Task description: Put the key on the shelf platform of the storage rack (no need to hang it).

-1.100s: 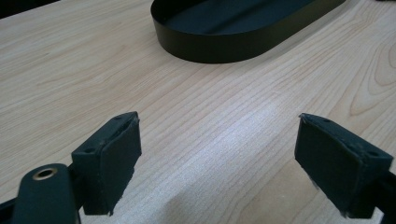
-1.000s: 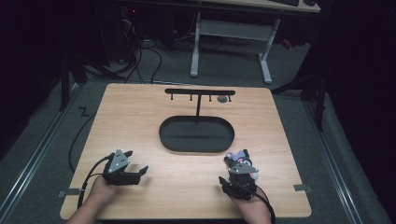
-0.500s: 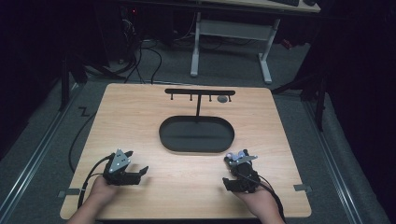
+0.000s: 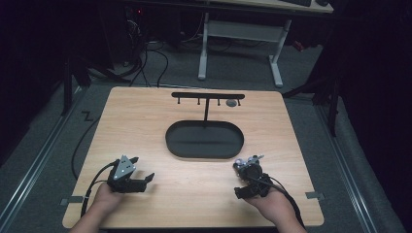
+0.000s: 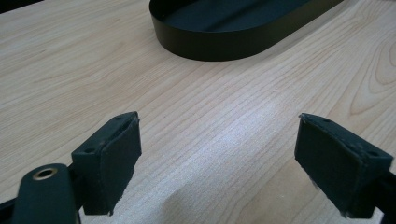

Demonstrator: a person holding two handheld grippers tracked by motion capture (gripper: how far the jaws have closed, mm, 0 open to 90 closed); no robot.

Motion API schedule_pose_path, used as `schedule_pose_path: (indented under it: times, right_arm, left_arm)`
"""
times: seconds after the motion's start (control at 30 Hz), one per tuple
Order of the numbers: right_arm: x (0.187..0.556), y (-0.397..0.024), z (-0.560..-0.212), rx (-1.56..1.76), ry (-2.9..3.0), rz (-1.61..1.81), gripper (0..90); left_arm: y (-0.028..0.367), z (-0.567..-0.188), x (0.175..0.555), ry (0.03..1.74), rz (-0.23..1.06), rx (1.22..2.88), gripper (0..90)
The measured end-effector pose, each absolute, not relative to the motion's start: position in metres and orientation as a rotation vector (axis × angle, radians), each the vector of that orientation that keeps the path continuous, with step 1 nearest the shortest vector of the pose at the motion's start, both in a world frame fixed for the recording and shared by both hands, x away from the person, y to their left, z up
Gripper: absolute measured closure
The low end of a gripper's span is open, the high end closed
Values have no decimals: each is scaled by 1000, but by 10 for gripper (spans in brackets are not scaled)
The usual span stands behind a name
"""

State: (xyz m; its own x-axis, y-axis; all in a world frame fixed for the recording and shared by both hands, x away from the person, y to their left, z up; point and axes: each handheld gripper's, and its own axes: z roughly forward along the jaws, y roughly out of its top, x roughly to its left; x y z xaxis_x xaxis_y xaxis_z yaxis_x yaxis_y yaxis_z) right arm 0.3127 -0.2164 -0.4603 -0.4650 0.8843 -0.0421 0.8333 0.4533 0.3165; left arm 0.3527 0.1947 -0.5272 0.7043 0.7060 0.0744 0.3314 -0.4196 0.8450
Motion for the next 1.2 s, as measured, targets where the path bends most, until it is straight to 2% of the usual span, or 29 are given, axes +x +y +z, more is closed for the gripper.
schedule_pose_path:
  times: [0.3,0.5,0.7,0.93,1.2]
  right_arm:
    - [317,-232,-448,1535,2440,324,256]
    - [319,-244,-442,1563,2400,324,244]
    - [319,-252,-445,1580,2377,293,226]
    - [317,-260,-457,1625,2366,278,164]
    - [314,-259,-468,1625,2383,266,161]
  left_arm:
    - [195,-527,353,794,537,2023,154]
    - [195,-527,353,794,538,2026,154]
    - [195,-527,353,793,538,2026,154]
    - [195,-527,353,792,537,2027,154]
    - [195,-527,353,791,539,2028,154]
